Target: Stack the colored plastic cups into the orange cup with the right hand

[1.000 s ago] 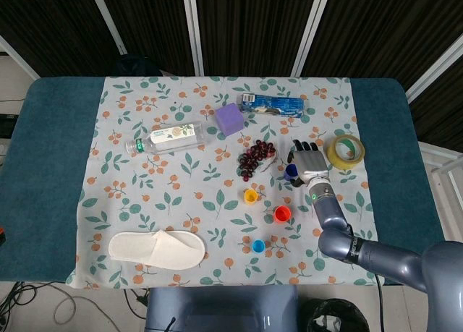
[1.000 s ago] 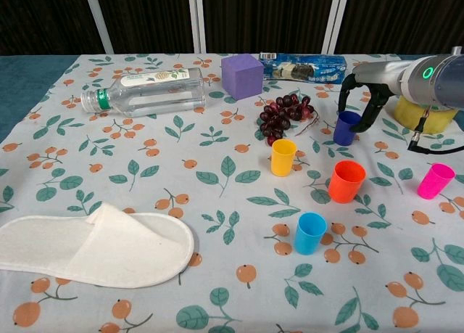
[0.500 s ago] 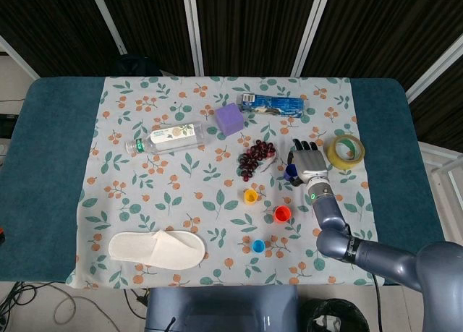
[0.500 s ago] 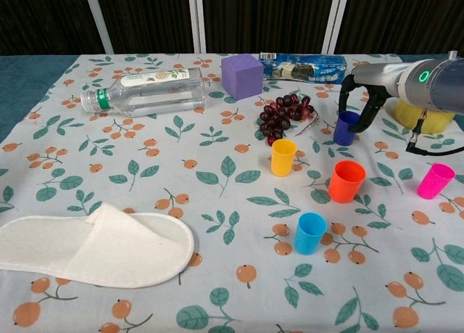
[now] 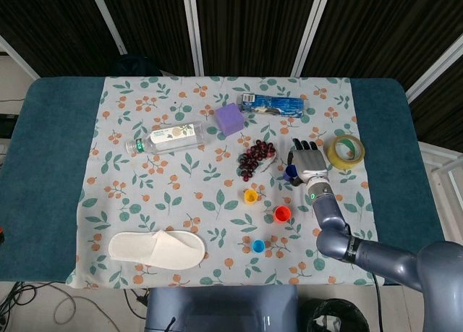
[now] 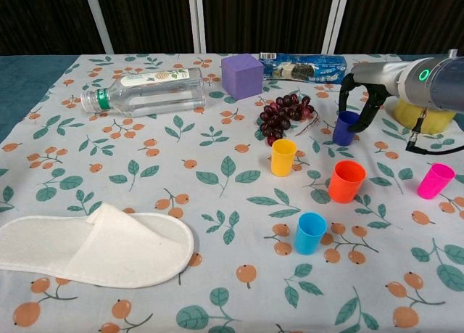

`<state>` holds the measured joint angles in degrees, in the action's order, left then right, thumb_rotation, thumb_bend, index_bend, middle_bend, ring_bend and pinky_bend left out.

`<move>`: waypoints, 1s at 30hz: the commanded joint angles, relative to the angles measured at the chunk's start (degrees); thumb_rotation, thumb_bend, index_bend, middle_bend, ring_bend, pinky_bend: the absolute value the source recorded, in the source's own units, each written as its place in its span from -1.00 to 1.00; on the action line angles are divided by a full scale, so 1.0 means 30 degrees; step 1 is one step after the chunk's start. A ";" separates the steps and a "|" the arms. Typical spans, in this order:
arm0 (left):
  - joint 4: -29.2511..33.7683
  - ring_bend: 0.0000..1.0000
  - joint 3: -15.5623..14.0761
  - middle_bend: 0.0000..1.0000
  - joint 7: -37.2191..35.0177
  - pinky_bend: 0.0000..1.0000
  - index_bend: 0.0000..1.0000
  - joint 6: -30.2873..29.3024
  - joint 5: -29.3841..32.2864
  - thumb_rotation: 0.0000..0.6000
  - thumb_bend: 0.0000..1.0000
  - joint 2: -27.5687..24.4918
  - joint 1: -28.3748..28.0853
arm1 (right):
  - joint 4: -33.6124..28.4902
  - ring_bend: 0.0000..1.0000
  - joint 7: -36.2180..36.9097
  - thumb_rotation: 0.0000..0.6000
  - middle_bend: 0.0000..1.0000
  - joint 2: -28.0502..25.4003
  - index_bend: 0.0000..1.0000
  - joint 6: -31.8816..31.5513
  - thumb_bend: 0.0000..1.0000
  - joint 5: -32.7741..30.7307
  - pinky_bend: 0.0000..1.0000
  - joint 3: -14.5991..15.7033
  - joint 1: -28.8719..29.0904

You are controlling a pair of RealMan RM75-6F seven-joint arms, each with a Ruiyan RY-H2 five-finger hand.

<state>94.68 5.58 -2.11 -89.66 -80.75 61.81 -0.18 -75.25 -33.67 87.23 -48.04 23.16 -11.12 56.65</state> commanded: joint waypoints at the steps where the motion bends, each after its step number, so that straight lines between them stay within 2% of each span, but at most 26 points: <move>1: 0.0004 -1.00 -0.0001 -1.00 -0.0005 -0.80 -0.82 0.0010 0.0005 1.00 0.64 -0.0004 0.0000 | -0.1191 -1.00 0.0105 1.00 -1.00 -0.0782 -0.09 -0.0399 -0.28 0.0516 -1.00 -0.0166 -0.0093; 5: 0.0010 -1.00 -0.0006 -1.00 0.0004 -0.80 -0.82 0.0022 -0.0008 1.00 0.64 0.0006 -0.0009 | -0.3456 -1.00 -0.0077 1.00 -1.00 -0.2239 -0.09 -0.1165 -0.28 0.1396 -1.00 -0.0183 -0.0290; 9: 0.0032 -1.00 0.0005 -1.00 0.0014 -0.80 -0.82 -0.0028 -0.0048 1.00 0.64 0.0019 -0.0008 | -0.6897 -1.00 -0.0571 1.00 -1.00 -0.4265 -0.09 -0.2272 -0.28 0.2732 -1.00 0.0270 -0.0793; 15: 0.0087 -1.00 -0.0027 -1.00 0.0088 -0.80 -0.82 -0.0004 -0.0103 1.00 0.64 0.0037 -0.0026 | -1.2074 -1.00 -0.1285 1.00 -1.00 -0.6857 -0.09 -0.4294 -0.28 0.5335 -1.00 0.1542 -0.2066; 19: 0.0100 -1.00 -0.0036 -1.00 0.0122 -0.80 -0.82 -0.0046 -0.0125 1.00 0.64 0.0045 -0.0008 | -1.4127 -1.00 -0.1472 1.00 -1.00 -0.7622 -0.09 -0.5298 -0.28 0.6898 -1.00 0.2424 -0.2931; 24: 0.0095 -1.00 -0.0024 -1.00 0.0122 -0.80 -0.82 -0.0032 -0.0076 1.00 0.64 0.0048 -0.0003 | -1.5471 -1.00 -0.1598 1.00 -1.00 -0.7718 -0.09 -0.6322 -0.28 0.9098 -1.00 0.3538 -0.4026; 30: 0.0123 -1.00 -0.0043 -1.00 0.0188 -0.80 -0.82 -0.0032 -0.0106 1.00 0.64 0.0058 -0.0007 | -1.5254 -1.00 -0.1778 1.00 -1.00 -0.6751 -0.09 -0.6817 -0.28 1.0018 -1.00 0.3933 -0.4570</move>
<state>95.04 5.45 -1.54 -89.75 -81.08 61.98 -0.21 -121.46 -38.80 65.97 -68.09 52.79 0.48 43.40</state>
